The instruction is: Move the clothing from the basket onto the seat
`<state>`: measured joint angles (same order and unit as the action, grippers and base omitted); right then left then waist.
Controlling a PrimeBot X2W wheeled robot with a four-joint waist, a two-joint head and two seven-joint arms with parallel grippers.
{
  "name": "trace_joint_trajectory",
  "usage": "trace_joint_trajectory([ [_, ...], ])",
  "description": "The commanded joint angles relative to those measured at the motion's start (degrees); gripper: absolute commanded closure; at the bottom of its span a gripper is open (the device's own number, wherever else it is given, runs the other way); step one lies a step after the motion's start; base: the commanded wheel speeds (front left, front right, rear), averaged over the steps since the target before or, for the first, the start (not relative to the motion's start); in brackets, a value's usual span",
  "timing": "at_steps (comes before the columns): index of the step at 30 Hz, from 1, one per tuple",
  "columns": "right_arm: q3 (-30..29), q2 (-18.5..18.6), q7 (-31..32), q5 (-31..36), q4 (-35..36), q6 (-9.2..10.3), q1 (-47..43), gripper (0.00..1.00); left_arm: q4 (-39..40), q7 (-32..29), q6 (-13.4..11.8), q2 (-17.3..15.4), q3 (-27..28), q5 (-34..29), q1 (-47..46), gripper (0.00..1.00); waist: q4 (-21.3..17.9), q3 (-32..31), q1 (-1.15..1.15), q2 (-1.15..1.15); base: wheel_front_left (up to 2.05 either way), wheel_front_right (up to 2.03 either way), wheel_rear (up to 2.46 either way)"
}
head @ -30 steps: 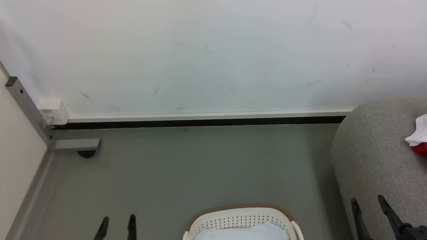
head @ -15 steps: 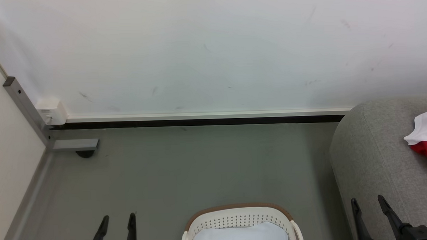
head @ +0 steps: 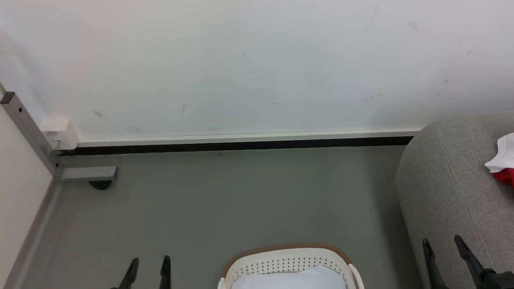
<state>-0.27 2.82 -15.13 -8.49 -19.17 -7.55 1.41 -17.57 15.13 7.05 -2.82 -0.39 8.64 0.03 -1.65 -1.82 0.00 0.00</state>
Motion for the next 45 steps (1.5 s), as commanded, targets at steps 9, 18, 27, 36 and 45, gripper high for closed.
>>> trace_joint_trajectory([
  [9, -0.24, 0.15, -0.01, -0.1, -0.21, 0.13, 0.63, 0.0, -0.88, 0.02, 0.36, -0.16, -1.19, 1.44, -0.73, 0.0, 0.02, -0.01, 0.0, 0.0, 0.0, 0.0, 0.0],
  [18, -0.14, 0.15, -0.01, -0.34, -0.22, 0.13, 0.7, 0.0, -0.93, 0.02, 0.38, -0.16, -1.57, 1.51, -0.83, 0.0, 0.01, 0.01, 0.0, 0.0, 0.0, 0.0, 0.0],
  [27, 0.0, 0.15, -0.01, -0.58, -0.35, 0.13, 0.75, 0.0, -0.08, 0.02, 0.42, -0.27, -2.23, 1.53, -1.03, 0.0, -0.15, 0.11, 0.0, 0.0, 0.0, 0.0, 0.0],
  [36, -0.11, 0.15, -0.01, -0.65, -0.42, 0.13, 0.78, 0.0, -0.04, 0.02, 0.32, -0.4, -2.51, 1.59, -1.03, 0.0, -0.03, 0.08, 0.0, 0.0, 0.0, 0.0, 0.0],
  [45, 0.0, 0.15, -0.01, -0.65, -0.27, 0.13, 0.55, 0.0, -0.09, 0.02, 0.33, -0.6, -2.58, 1.39, -1.03, 0.0, 0.18, -0.07, 0.0, 0.0, 0.0, 0.0, 0.0],
])
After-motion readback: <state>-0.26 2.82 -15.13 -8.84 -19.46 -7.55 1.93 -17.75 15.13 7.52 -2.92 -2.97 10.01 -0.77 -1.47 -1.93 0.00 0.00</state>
